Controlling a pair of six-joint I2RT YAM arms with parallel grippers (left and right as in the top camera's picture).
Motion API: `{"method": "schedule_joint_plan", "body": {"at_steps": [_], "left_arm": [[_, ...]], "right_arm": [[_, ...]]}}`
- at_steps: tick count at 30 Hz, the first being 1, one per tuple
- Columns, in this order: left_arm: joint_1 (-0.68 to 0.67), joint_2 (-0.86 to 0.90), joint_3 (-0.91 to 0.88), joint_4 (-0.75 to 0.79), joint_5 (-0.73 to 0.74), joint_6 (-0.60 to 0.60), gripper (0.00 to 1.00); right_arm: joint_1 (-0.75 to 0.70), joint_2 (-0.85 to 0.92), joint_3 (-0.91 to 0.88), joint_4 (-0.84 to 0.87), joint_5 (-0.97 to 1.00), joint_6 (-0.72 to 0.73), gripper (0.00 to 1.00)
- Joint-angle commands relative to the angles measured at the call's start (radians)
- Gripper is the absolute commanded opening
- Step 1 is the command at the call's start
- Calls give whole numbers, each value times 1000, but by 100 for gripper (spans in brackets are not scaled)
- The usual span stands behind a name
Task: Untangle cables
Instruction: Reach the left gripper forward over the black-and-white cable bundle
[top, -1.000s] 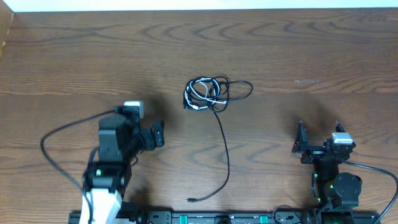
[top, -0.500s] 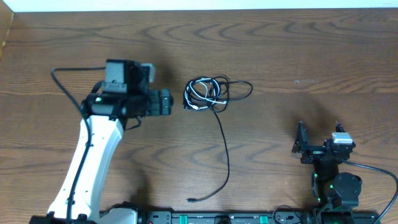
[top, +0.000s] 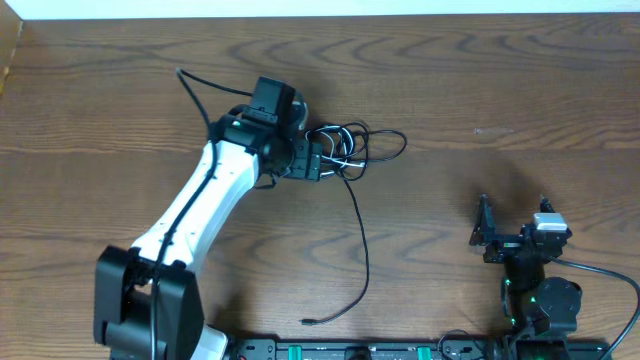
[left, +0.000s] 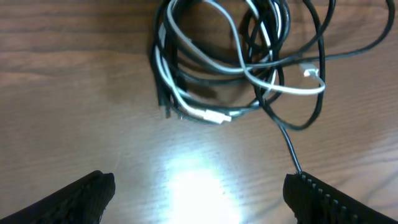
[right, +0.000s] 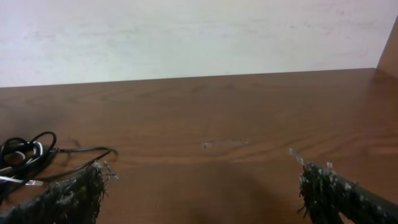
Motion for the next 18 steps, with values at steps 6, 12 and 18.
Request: {"method": "schedule_joint_plan", "body": {"at_steps": [6, 12, 18], "left_arm": [[-8, 6, 21, 53, -13, -16, 92], [-8, 11, 21, 84, -16, -54, 92], [-8, 45, 21, 126, -170, -273, 92]], "right_arm": [[5, -3, -1, -4, 6, 9, 99], [5, -3, -1, -4, 6, 9, 99], [5, -3, -1, -4, 6, 9, 99]]}}
